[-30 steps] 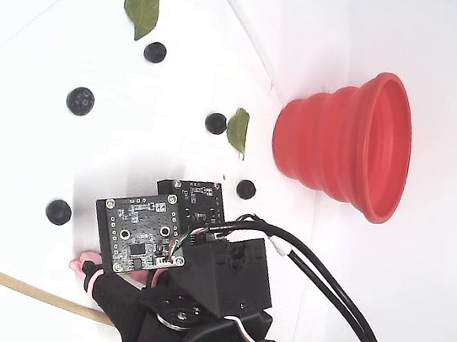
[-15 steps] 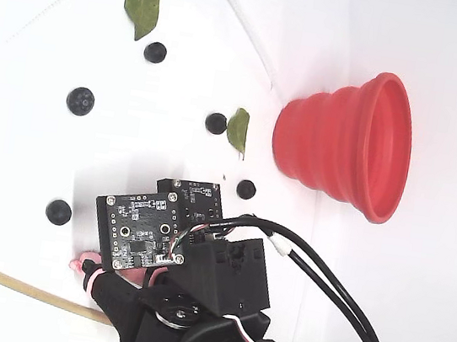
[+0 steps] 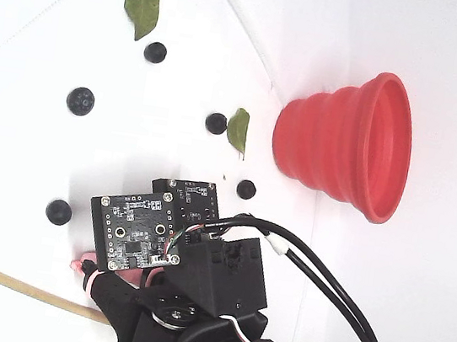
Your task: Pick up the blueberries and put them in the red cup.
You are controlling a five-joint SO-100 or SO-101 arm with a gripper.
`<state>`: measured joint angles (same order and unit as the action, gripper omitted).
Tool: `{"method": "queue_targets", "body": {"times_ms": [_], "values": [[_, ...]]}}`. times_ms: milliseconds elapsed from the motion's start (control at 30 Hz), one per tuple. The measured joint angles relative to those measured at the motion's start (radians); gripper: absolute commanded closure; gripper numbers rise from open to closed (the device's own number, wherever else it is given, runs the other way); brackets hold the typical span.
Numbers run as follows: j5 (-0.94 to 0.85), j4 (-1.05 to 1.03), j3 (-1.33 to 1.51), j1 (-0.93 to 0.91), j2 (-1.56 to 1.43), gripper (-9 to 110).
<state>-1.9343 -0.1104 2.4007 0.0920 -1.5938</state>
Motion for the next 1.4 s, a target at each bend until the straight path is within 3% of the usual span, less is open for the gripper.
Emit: {"method": "queue_targets", "body": {"times_ms": [967, 1400], "values": [[0.075, -0.230, 0.002, -0.084, -0.348, 91], [0.094, -0.236, 0.003, -0.126, -0.454, 91]]}}
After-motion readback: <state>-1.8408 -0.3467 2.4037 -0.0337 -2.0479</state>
